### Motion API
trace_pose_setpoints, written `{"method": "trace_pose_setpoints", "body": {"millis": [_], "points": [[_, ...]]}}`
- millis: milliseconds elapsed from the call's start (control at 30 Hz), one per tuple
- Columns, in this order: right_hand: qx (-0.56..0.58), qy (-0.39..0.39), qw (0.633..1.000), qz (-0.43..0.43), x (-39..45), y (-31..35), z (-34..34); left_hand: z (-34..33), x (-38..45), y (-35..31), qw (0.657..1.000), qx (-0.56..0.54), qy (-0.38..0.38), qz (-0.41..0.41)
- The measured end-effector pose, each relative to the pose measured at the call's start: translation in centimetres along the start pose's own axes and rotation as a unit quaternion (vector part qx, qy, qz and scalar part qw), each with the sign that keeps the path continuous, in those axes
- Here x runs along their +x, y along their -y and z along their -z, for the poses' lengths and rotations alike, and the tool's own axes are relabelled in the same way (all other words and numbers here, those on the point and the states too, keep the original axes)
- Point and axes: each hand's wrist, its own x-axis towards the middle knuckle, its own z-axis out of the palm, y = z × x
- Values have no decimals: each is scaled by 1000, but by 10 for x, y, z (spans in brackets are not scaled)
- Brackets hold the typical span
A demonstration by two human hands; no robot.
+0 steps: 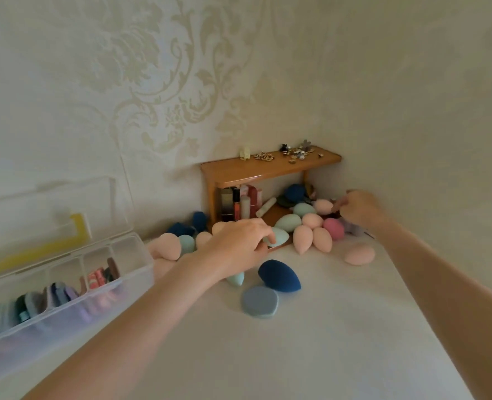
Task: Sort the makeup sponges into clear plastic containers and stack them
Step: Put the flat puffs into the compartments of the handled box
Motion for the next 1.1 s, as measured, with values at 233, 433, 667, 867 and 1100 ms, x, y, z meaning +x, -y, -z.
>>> {"method": "trace_pose_setpoints", "body": {"millis": [233, 433, 667, 867, 1100], "points": [[-14, -49, 998, 44, 11, -3, -2, -7, 22, -3, 1000, 8, 6, -13], [178, -160, 967, 83, 20, 17, 4, -12, 25, 0, 1000, -1, 6, -11], [-20, -35, 993, 108, 42, 41, -34, -4, 16, 22, 1000, -9, -8, 8], [-90, 34, 993, 71, 59, 54, -39, -1, 7, 36, 1000, -6, -1, 24], [-63, -37, 994, 80, 47, 50, -28, 7, -4, 39, 1000, -14, -10, 23]]}}
